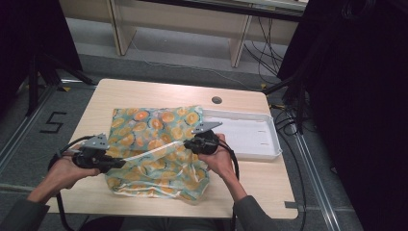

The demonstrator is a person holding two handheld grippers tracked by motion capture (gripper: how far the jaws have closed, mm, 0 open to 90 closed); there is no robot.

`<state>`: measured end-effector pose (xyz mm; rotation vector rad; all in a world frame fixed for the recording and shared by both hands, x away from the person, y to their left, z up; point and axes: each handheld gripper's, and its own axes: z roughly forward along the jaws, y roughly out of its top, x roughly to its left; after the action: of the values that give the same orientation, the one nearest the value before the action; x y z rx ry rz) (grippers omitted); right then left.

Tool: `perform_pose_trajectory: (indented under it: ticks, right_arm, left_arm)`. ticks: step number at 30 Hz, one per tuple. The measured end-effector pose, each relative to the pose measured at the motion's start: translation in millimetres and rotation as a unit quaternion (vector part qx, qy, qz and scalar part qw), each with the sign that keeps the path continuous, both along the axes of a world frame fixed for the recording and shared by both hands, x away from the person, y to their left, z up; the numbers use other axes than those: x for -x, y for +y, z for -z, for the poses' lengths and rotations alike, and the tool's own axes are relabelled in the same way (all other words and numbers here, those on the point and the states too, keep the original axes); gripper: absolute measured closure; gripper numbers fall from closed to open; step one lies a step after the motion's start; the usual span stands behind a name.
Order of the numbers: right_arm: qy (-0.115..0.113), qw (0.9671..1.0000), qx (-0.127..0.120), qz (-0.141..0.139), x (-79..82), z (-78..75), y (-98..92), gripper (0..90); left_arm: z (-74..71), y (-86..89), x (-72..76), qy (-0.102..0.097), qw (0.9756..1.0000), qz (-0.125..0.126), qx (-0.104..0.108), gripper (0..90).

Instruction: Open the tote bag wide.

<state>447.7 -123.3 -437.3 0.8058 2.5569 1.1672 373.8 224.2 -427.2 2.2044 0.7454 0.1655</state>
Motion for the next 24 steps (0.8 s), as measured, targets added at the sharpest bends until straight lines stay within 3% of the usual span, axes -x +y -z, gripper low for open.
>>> perform_pose_trajectory:
  ticks: [3,5,9,11,12,14,15,16,18,20,24]
  right_arm:
    - [0.009,0.9994,0.021,0.025,-16.3,15.0,4.1,80.0]
    - [0.025,0.9976,0.042,0.049,-19.5,18.5,2.7,66.0]
    - [0.022,0.9959,0.018,0.085,-8.0,5.9,-8.4,48.7]
    - [0.025,0.9967,0.023,0.074,8.7,-6.2,-17.4,45.9]
    - [0.007,0.9968,0.017,0.078,17.4,-8.3,-20.7,45.3]
    - [0.01,0.9976,0.006,0.068,34.2,-18.1,-28.6,45.3]
    - [0.002,0.9985,0.009,0.054,41.7,-22.6,-32.5,45.3]
    - [0.004,0.9987,-0.001,0.05,51.3,-25.8,-32.8,45.3]
    - [0.011,0.9997,0.006,0.02,68.2,-29.8,-32.8,45.3]
    - [0.004,0.9999,0.008,0.013,79.3,-23.5,-27.8,43.6]
    - [0.026,0.9973,0.069,0.007,81.7,-1.4,-19.8,36.5]
  left_arm:
    - [5.6,-2.0,-18.5,0.009,0.9997,-0.02,0.004,86.3]
    - [11.0,3.5,-30.9,0.021,0.9989,-0.04,-0.013,86.5]
    - [26.2,16.7,-43.2,0.044,0.9954,-0.085,0.008,86.7]
    - [30.1,23.9,-45.7,0.052,0.9944,-0.092,-0.001,86.9]
    - [31.5,25.8,-46.3,0.053,0.9935,-0.1,0.004,87.0]
    - [33.1,27.0,-46.5,0.055,0.9916,-0.116,0.017,87.3]
    - [31.9,29.3,-47.5,0.057,0.9929,-0.105,0.005,87.5]
    - [32.2,27.0,-46.7,0.057,0.9917,-0.114,0.016,87.5]
    - [31.6,28.1,-45.8,0.051,0.9931,-0.106,0.005,87.4]
    - [29.9,28.9,-45.6,0.052,0.9935,-0.102,0.0,87.3]
    - [26.3,30.6,-44.1,0.053,0.9936,-0.1,0.003,86.9]
